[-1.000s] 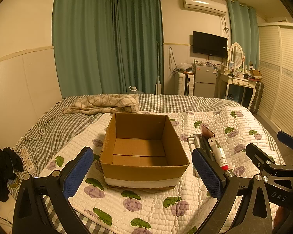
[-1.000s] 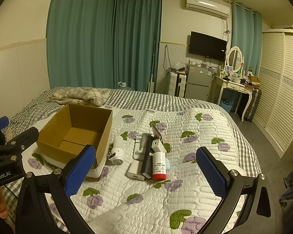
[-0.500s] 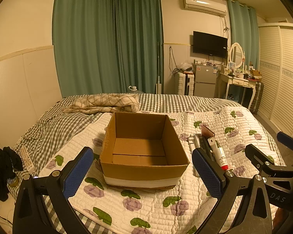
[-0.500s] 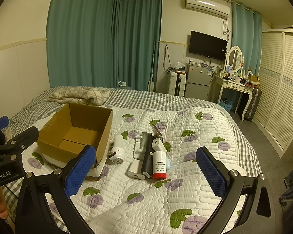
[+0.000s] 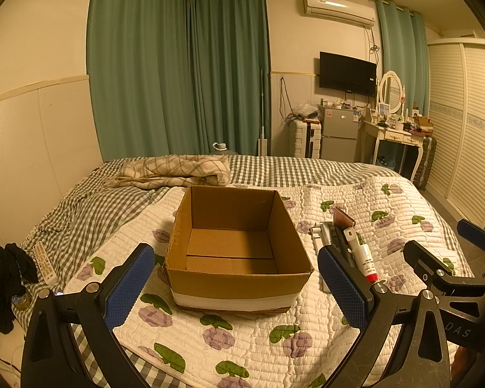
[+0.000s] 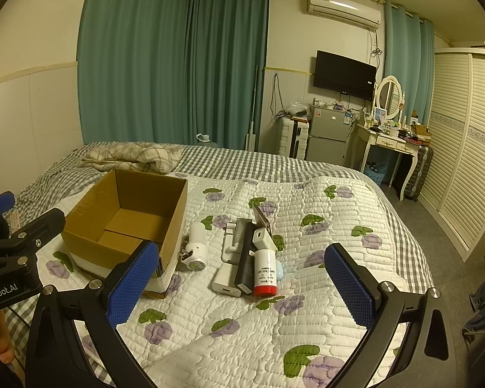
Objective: Organize rigid objects
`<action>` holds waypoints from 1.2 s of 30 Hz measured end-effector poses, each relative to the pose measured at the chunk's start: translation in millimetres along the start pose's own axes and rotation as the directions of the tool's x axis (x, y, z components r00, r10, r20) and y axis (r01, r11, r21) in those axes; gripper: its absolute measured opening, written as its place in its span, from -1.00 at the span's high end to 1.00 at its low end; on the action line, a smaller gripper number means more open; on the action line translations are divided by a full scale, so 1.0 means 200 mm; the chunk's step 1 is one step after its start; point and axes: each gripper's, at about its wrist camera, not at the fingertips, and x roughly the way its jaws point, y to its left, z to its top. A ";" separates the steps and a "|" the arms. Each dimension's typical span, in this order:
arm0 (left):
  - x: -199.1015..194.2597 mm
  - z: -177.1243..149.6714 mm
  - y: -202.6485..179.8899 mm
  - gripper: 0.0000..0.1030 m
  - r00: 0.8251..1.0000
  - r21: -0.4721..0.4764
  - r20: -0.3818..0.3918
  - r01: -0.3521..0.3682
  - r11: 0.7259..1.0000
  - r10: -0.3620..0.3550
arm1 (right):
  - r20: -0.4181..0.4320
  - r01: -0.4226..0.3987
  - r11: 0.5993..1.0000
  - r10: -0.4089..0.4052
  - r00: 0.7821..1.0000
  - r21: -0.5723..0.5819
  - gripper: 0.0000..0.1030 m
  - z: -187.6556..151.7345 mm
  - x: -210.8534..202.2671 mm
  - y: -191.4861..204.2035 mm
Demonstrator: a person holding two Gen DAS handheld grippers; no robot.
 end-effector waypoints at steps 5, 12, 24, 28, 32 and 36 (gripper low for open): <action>0.00 0.00 0.00 -1.00 1.000 0.001 0.001 -0.002 1.000 0.002 | -0.001 0.001 1.000 -0.001 1.000 0.000 -0.99 0.00 0.00 0.00; 0.00 0.00 0.00 -1.00 1.000 0.001 0.002 0.000 1.000 0.000 | -0.002 0.000 1.000 0.000 1.000 -0.001 -0.99 0.00 0.00 0.00; -0.01 0.00 -0.02 -1.00 1.000 0.004 0.005 0.001 1.000 -0.001 | 0.001 -0.002 1.000 0.002 1.000 -0.006 -0.99 0.01 0.00 0.00; -0.01 0.00 -0.02 -1.00 1.000 0.006 0.004 0.003 1.000 -0.003 | 0.001 -0.001 1.000 0.001 1.000 -0.006 -0.99 0.01 0.00 0.00; -0.02 0.01 -0.04 -1.00 1.000 0.015 0.007 0.004 1.000 -0.004 | -0.002 -0.001 1.000 0.001 1.000 -0.008 -0.99 0.01 0.00 0.00; -0.04 0.04 -0.02 -1.00 1.000 0.036 0.008 0.018 0.999 -0.018 | -0.013 0.001 1.000 -0.001 1.000 -0.017 -0.99 -0.01 0.02 0.00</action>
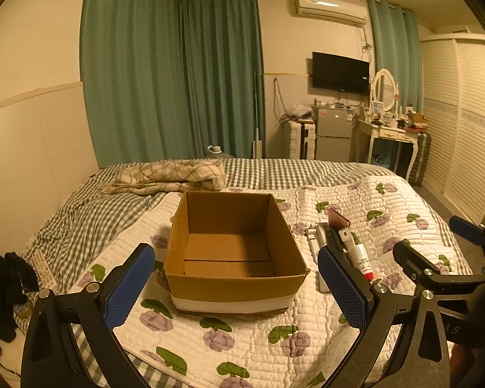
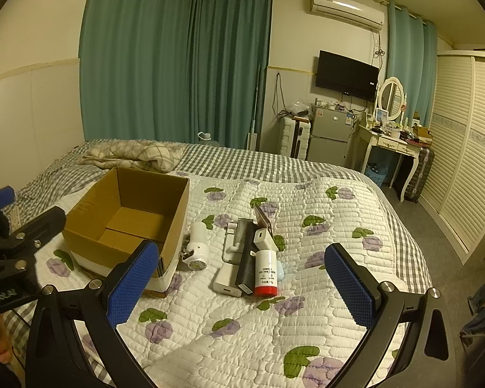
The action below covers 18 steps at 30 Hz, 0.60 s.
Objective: Organize rigid objects
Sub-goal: 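Clamp the cardboard box wall with the left tool while the right tool reaches toward the white bottle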
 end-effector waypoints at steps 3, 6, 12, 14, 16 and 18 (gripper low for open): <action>0.02 0.03 0.04 -1.00 1.000 0.040 -0.016 -0.017 0.999 0.017 | -0.013 0.006 1.000 -0.006 1.000 -0.024 -0.99 0.00 0.03 -0.02; 0.07 0.06 0.13 -0.97 0.998 0.045 -0.062 -0.020 0.999 0.023 | -0.021 0.039 0.998 -0.040 0.999 -0.050 -0.99 0.01 0.07 -0.07; 0.31 0.08 0.34 -0.96 0.971 0.078 -0.197 -0.123 0.989 0.136 | -0.074 0.027 0.997 -0.033 0.997 -0.079 -1.00 0.06 0.19 -0.17; 0.41 0.07 0.40 -0.94 0.953 0.070 -0.261 -0.139 0.988 0.152 | -0.097 0.024 0.995 -0.034 0.995 -0.099 -1.00 0.07 0.25 -0.19; 0.47 0.04 0.42 -0.78 0.942 0.066 -0.296 -0.147 0.987 0.160 | -0.121 0.028 0.993 -0.041 0.992 -0.112 -1.00 0.08 0.32 -0.20; 0.54 0.01 0.44 -0.25 0.927 0.055 -0.345 -0.134 0.989 0.145 | -0.140 0.016 0.992 -0.033 0.990 -0.123 -1.00 0.08 0.38 -0.21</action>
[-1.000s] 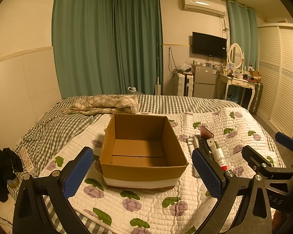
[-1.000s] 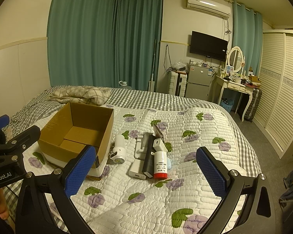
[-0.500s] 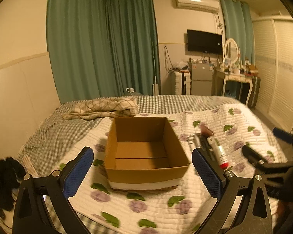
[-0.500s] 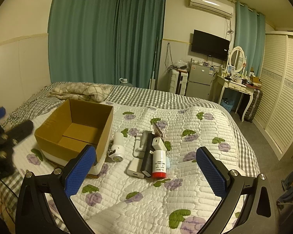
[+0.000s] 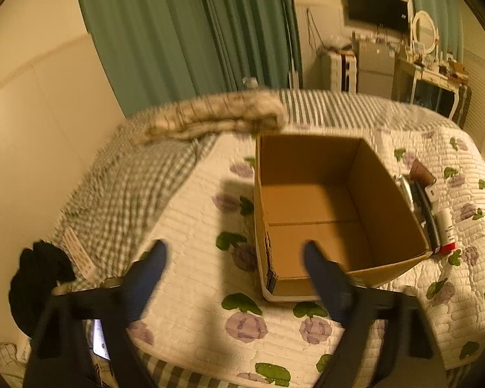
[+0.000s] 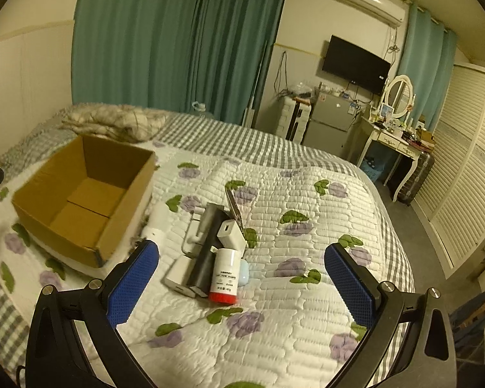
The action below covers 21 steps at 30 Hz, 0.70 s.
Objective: Organize rigid objects
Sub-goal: 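Clamp the cardboard box wall with the left tool while the right tool reaches toward the white bottle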
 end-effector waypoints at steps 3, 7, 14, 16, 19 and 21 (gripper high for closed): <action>0.12 0.01 -0.02 -0.03 0.993 -0.023 -0.099 0.067 0.998 -0.069 | -0.023 -0.005 1.000 0.004 1.000 -0.011 -1.00 0.02 0.09 0.01; 0.21 0.02 -0.05 -0.03 0.988 0.007 -0.141 0.065 0.998 -0.063 | -0.050 -0.022 0.999 0.021 0.999 -0.031 -1.00 0.04 0.18 0.01; 0.30 0.04 -0.06 0.47 0.976 0.014 -0.208 0.075 0.997 -0.071 | -0.119 -0.019 0.998 0.012 0.993 -0.056 -1.00 0.05 0.37 -0.02; 0.32 0.04 -0.07 0.74 0.972 0.020 -0.223 0.084 0.996 -0.078 | -0.146 -0.015 0.998 0.007 0.989 -0.055 -1.00 0.04 0.42 -0.02; 0.33 0.04 -0.09 0.79 0.969 0.028 -0.233 0.090 0.996 -0.081 | -0.190 -0.021 0.998 0.010 0.982 -0.053 -1.00 -0.01 0.51 -0.03; 0.33 0.04 -0.10 0.82 0.972 0.052 -0.229 0.068 0.996 -0.055 | -0.222 -0.029 0.998 0.017 0.975 -0.052 -0.96 -0.04 0.56 -0.03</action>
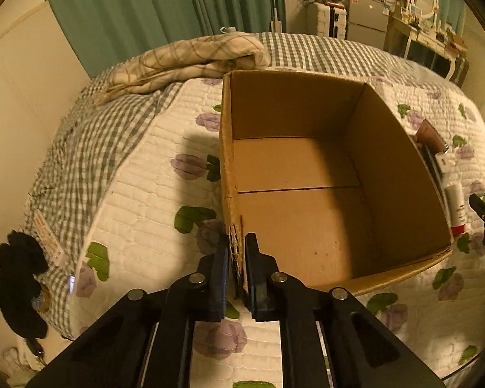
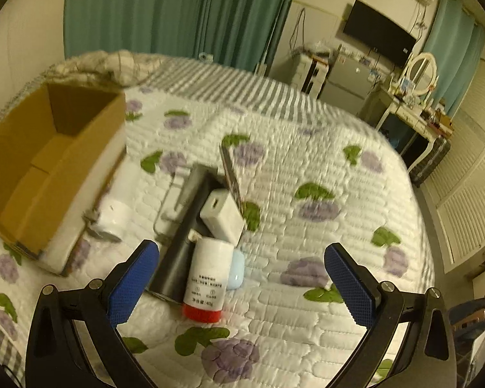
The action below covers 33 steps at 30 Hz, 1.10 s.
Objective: Organize rigid objects
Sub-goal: 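Clamp the cardboard box wall with the left tool while the right tool reaches toward the white bottle, then grasp the white red-capped bottle with the right tool and lift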
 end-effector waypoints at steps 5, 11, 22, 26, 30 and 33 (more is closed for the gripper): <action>0.01 0.01 -0.01 0.84 1.000 0.017 -0.004 -0.022 1.000 0.023 | -0.060 -0.050 0.999 0.051 0.997 0.013 -0.67 -0.03 0.10 -0.01; 0.01 0.02 0.00 0.84 1.000 0.012 -0.007 -0.016 1.000 0.016 | -0.136 -0.139 0.989 0.145 0.980 0.056 -0.29 -0.04 0.22 -0.01; 0.01 0.01 -0.01 0.84 1.000 0.015 -0.002 -0.013 1.000 0.013 | -0.133 -0.271 0.951 0.291 0.947 0.147 0.29 -0.03 0.27 -0.04; 0.00 0.01 0.00 0.84 1.000 0.016 0.000 -0.003 1.000 0.003 | -0.075 -0.246 0.962 0.256 0.964 0.121 0.29 0.01 0.15 -0.02; -0.01 0.00 0.00 0.84 1.000 0.020 0.006 0.005 1.000 -0.005 | 0.016 -0.277 0.957 0.277 0.961 0.083 0.29 0.13 -0.07 0.01; -0.01 0.00 0.00 0.84 1.000 0.022 0.009 0.008 1.000 -0.008 | 0.097 -0.301 0.953 0.298 0.950 0.026 0.29 0.25 -0.25 0.09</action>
